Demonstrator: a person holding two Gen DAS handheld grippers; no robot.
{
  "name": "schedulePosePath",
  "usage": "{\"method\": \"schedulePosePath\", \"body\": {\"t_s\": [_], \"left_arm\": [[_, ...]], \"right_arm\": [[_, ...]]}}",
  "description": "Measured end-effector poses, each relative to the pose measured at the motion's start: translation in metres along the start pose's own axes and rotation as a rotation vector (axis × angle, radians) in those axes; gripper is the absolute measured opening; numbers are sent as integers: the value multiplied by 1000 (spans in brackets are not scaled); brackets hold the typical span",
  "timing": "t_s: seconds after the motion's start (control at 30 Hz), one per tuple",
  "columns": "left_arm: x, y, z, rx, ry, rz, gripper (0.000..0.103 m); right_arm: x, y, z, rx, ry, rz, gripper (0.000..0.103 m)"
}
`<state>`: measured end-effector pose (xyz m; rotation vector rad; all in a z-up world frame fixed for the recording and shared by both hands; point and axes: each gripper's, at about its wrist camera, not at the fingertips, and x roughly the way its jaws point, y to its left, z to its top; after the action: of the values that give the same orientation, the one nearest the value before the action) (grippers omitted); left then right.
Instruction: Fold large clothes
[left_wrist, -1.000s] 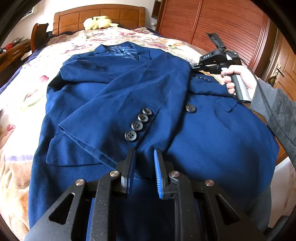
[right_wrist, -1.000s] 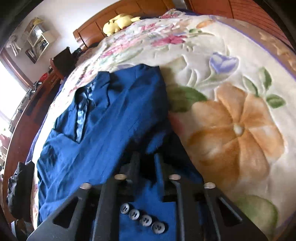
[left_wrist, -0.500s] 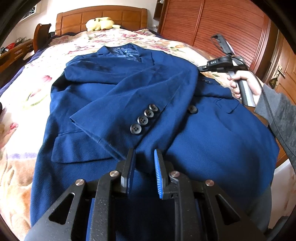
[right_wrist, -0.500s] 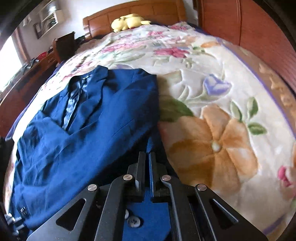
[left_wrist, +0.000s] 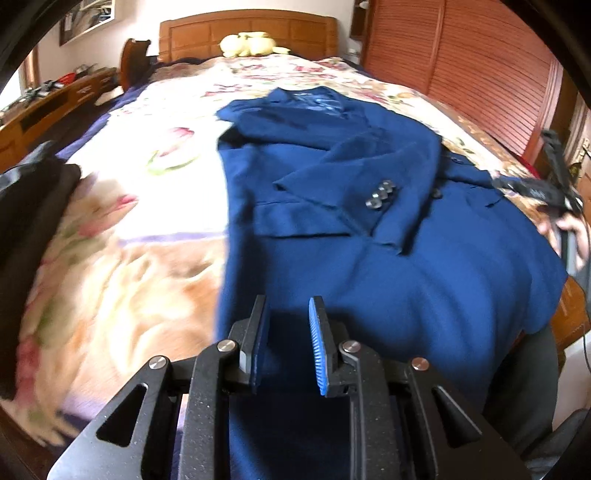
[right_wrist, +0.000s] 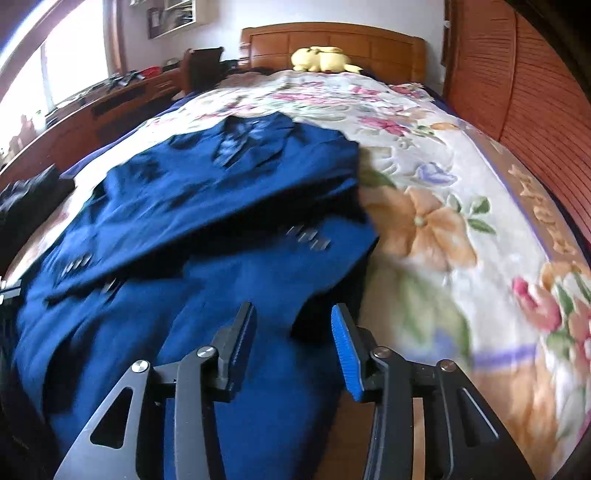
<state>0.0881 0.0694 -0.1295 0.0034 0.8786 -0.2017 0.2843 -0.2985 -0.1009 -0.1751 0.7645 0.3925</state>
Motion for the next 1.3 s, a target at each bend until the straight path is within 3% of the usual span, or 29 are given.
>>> {"method": "schedulePosePath", "body": {"t_s": [0.17, 0.3, 0.7, 0.77, 1.3], "left_arm": [[-1, 7, -6, -27, 5, 6, 22], [8, 8, -5, -11, 8, 55, 22], [26, 28, 1, -67, 7, 68, 22], [27, 32, 2, -72, 5, 124, 22], [7, 38, -4, -114, 15, 29, 23]], "right_arm": [[-24, 20, -25, -24, -19, 21, 52], [-37, 24, -38, -27, -26, 39, 55], [-46, 22, -54, 2, -17, 56, 63], [-46, 24, -56, 4, -17, 57, 64], [-41, 31, -59, -21, -5, 70, 73]]}}
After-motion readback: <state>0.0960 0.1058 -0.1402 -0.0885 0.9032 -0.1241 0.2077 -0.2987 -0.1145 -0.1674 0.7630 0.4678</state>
